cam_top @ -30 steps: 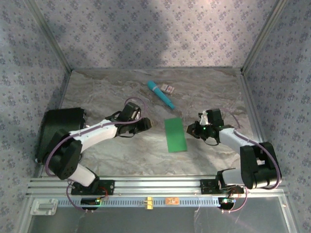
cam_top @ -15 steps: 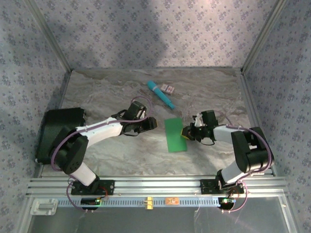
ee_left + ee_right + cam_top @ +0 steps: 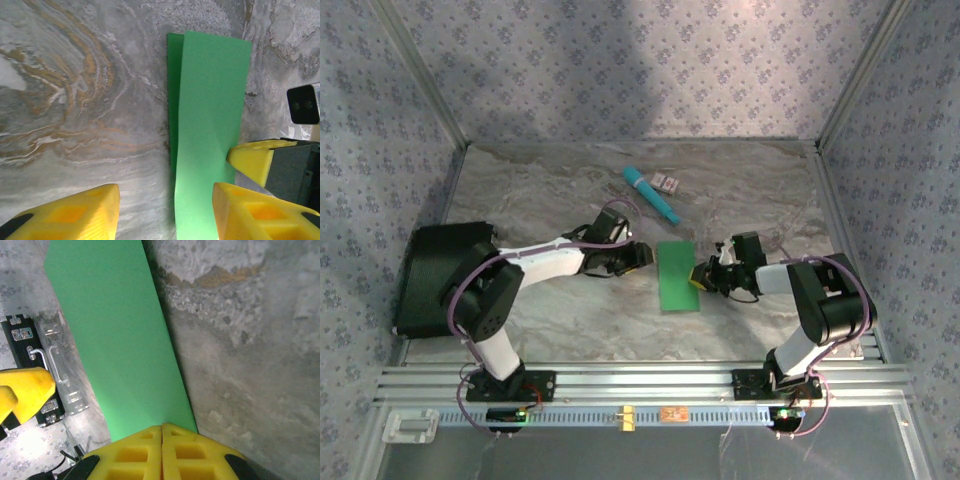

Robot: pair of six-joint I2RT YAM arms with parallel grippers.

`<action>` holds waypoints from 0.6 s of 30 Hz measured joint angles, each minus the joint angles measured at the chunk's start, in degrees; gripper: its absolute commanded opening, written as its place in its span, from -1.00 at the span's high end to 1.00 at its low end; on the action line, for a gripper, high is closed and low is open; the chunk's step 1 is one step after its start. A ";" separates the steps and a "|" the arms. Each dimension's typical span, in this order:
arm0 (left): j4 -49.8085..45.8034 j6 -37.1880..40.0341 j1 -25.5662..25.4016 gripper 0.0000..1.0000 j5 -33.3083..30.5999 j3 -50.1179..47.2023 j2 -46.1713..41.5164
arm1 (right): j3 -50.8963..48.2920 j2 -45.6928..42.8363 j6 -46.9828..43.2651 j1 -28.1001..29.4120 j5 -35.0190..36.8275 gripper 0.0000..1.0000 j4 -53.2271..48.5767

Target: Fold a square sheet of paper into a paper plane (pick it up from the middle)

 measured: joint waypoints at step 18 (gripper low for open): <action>3.37 -1.99 -2.58 0.25 5.31 4.44 8.79 | 0.09 -0.17 1.14 0.46 1.07 0.84 0.00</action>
